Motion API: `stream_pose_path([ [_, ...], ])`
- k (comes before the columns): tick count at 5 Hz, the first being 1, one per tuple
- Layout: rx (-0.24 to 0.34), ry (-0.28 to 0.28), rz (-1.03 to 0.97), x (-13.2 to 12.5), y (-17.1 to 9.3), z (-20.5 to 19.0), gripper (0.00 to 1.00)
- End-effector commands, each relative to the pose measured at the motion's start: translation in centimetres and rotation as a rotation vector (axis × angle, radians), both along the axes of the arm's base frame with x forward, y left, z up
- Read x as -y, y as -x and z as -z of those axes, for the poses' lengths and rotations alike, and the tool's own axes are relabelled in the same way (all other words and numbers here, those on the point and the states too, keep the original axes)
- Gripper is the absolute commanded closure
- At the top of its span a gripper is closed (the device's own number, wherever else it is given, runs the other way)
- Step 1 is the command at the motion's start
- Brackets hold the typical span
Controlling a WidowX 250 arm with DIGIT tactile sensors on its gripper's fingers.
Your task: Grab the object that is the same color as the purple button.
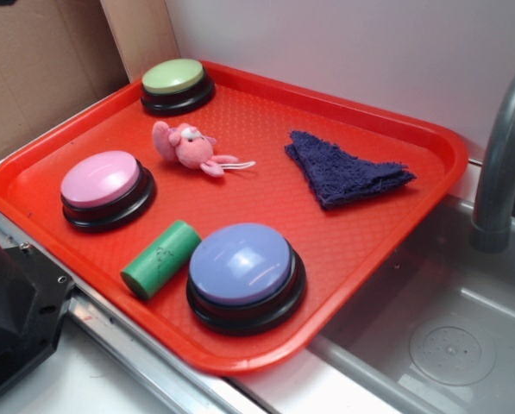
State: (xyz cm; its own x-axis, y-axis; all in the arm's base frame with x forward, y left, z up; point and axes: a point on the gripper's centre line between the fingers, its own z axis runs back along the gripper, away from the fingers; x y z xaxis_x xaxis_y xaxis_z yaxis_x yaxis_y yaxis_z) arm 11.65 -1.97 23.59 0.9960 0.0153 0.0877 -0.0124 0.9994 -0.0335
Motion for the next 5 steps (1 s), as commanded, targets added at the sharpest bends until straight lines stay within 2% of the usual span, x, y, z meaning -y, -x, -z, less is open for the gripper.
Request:
stream_pose_path([
  [1, 0.0, 0.0, 0.0, 0.0, 0.0, 0.0, 0.0],
  [2, 0.159, 0.016, -0.077, 4.0, -4.9, -0.6, 0.0],
  [3, 0.275, 0.01, -0.325, 7.3, -9.3, 0.2, 0.0],
  [4, 0.294, -0.053, -0.57, 9.1, -12.4, 2.5, 0.0],
  [5, 0.283, -0.102, -0.816, 9.1, -15.0, 6.0, 0.0],
])
